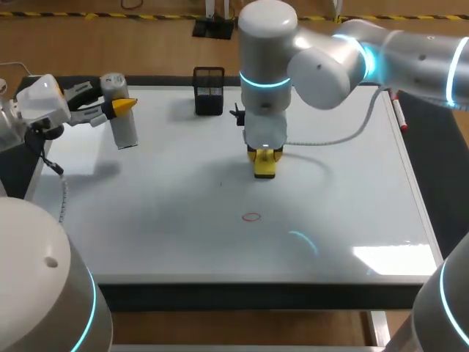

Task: Pick up the inspection probe, press it on each red-marked spot on the whiteboard one by one, put down the probe, pick up the eraser, and wipe off all the red marks.

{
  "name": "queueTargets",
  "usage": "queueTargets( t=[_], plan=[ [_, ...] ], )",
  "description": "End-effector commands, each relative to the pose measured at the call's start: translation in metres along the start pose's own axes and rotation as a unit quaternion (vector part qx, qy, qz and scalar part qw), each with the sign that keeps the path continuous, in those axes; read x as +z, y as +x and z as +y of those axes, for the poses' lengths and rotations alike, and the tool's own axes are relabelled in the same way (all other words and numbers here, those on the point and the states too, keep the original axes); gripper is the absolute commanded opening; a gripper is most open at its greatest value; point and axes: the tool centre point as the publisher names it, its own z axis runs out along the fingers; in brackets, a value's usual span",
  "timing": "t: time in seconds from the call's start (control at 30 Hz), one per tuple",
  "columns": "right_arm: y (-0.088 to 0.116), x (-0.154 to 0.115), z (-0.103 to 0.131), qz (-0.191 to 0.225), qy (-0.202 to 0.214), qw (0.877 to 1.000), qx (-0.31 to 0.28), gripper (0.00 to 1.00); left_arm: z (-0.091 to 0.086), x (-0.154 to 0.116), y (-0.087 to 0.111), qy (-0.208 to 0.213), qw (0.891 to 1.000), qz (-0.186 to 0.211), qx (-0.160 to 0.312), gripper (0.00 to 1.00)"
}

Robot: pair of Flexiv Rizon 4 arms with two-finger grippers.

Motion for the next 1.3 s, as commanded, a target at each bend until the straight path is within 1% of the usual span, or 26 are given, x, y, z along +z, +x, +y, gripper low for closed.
queueTargets(
  t=[0.03,0.27,0.6,0.73,0.83,1.03,1.07,1.13,1.2,1.3],
  plan=[
    [0.016,0.004,-0.003,0.002,0.001,1.000,0.006,0.00,-0.001,0.000,0.000,0.000,1.000,-0.001,0.001,0.00],
    [0.033,0.003,-0.006,0.008,0.000,1.000,0.019,0.00,-0.001,0.000,0.000,0.000,1.000,-0.001,0.001,0.00],
    [0.037,-0.004,-0.011,0.005,0.006,1.000,0.026,0.00,-0.001,0.000,0.000,0.000,1.000,-0.001,0.001,0.00],
    [0.044,-0.014,-0.015,-0.004,0.008,1.000,0.029,0.00,-0.001,0.000,0.000,0.000,1.000,-0.001,0.001,0.00],
    [0.054,-0.024,-0.021,-0.008,0.013,0.999,0.032,0.00,-0.001,0.000,0.000,0.000,1.000,-0.001,0.001,0.00],
    [0.080,-0.038,-0.040,-0.015,0.017,0.998,0.056,0.00,-0.001,0.000,0.000,0.000,1.000,-0.001,0.001,0.00],
    [0.084,-0.039,-0.043,-0.013,0.020,0.998,0.061,0.00,-0.001,0.000,0.000,0.000,1.000,-0.001,0.001,0.00],
    [0.093,-0.042,-0.047,-0.026,0.015,0.997,0.072,0.00,-0.001,0.000,0.000,0.000,1.000,-0.001,0.001,0.00],
    [0.103,-0.042,-0.053,-0.018,0.017,0.996,0.085,0.00,-0.001,0.000,0.000,0.000,1.000,-0.001,0.001,0.00],
    [0.116,-0.041,-0.061,-0.018,0.011,0.995,0.102,0.00,-0.001,0.000,0.000,0.000,1.000,-0.001,0.001,0.00]
  ],
)
